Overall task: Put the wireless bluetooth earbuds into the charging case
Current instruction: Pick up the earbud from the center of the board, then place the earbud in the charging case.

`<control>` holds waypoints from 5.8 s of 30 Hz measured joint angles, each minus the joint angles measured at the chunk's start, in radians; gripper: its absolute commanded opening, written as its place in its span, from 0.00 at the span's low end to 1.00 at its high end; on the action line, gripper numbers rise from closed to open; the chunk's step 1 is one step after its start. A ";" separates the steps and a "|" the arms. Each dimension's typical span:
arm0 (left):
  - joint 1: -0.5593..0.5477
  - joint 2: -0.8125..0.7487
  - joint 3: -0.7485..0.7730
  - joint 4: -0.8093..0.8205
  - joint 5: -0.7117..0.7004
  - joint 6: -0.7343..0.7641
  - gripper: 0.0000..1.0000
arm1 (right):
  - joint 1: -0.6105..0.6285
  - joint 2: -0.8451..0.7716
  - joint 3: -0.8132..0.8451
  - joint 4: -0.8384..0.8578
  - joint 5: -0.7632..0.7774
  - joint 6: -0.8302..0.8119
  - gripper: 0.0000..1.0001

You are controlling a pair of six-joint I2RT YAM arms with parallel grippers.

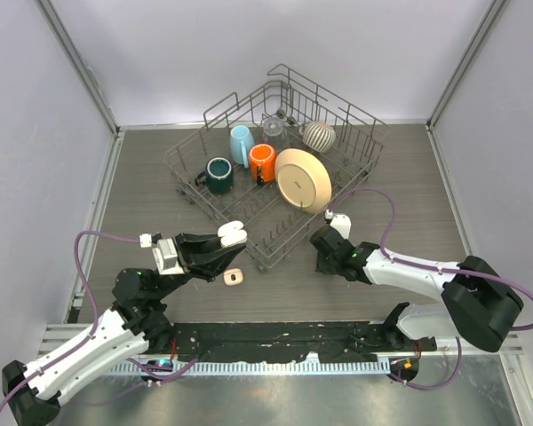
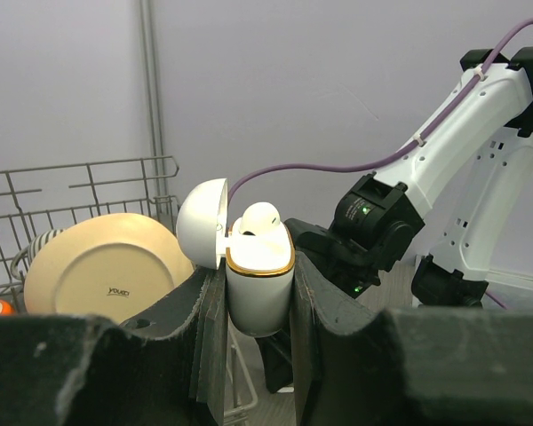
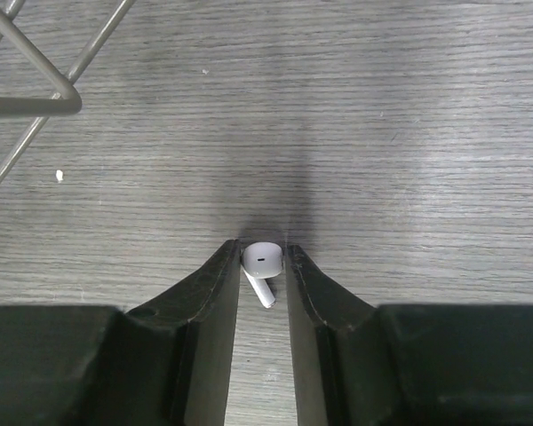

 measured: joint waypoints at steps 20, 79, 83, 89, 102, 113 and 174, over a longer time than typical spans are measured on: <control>0.000 0.001 0.000 0.002 0.000 -0.001 0.00 | 0.000 -0.241 -0.021 -0.102 0.026 0.088 0.01; 0.000 0.192 0.017 0.167 0.012 -0.046 0.00 | 0.626 -0.138 0.494 0.510 0.284 -0.499 0.01; 0.000 0.190 0.017 0.168 0.012 -0.048 0.00 | 0.627 -0.138 0.494 0.528 0.313 -0.512 0.01; 0.000 0.193 0.021 0.172 0.013 -0.050 0.00 | 0.628 -0.134 0.494 0.541 0.319 -0.513 0.01; 0.000 0.224 0.033 0.188 0.012 -0.071 0.00 | 0.636 -0.111 0.490 0.578 0.321 -0.509 0.01; 0.000 0.222 0.036 0.188 0.012 -0.076 0.00 | 0.644 -0.111 0.470 0.606 0.344 -0.521 0.01; -0.005 0.187 0.034 0.200 -0.026 -0.072 0.00 | 0.667 -0.145 0.467 0.616 0.360 -0.535 0.01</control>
